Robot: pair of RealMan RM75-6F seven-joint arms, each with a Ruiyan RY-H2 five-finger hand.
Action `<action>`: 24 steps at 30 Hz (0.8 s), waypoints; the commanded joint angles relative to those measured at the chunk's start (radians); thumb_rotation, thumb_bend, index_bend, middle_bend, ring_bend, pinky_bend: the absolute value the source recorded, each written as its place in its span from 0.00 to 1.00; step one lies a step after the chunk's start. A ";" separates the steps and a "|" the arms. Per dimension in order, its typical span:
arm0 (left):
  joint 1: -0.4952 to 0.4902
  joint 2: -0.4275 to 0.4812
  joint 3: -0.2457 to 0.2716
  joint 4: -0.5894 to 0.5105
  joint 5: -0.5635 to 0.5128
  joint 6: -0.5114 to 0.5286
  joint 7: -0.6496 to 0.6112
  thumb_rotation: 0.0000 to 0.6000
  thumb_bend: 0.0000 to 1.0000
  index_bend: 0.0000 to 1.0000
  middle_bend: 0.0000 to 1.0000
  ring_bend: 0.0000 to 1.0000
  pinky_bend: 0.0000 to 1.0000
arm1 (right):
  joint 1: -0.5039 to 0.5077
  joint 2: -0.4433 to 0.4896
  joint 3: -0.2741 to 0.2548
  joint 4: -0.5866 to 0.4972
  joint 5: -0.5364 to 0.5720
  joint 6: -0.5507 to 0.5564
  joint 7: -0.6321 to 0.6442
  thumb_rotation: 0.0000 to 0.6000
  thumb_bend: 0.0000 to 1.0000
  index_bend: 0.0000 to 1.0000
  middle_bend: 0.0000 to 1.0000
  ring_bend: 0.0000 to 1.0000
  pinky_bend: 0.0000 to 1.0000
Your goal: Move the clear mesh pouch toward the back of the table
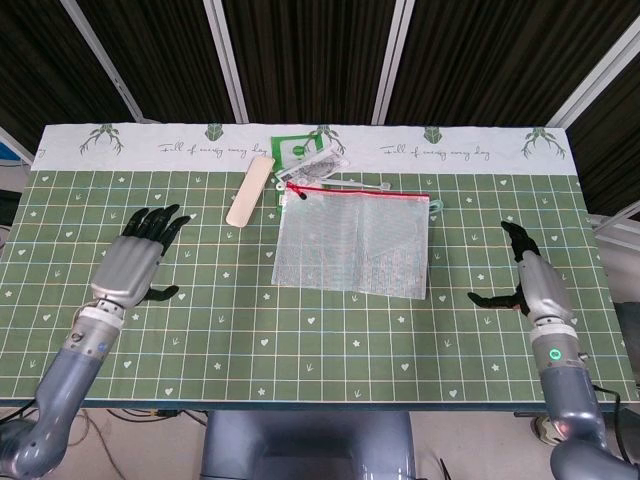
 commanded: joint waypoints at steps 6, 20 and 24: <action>0.350 -0.012 0.248 0.227 0.464 0.242 -0.300 1.00 0.13 0.07 0.00 0.00 0.00 | -0.340 0.023 -0.346 0.276 -0.742 0.209 0.156 1.00 0.16 0.00 0.00 0.00 0.20; 0.521 -0.118 0.212 0.466 0.606 0.390 -0.397 1.00 0.13 0.01 0.00 0.00 0.00 | -0.448 -0.060 -0.360 0.521 -0.897 0.391 0.223 1.00 0.16 0.00 0.00 0.00 0.20; 0.534 -0.125 0.191 0.473 0.604 0.383 -0.407 1.00 0.13 0.01 0.00 0.00 0.00 | -0.459 -0.074 -0.333 0.522 -0.864 0.408 0.233 1.00 0.16 0.00 0.00 0.00 0.20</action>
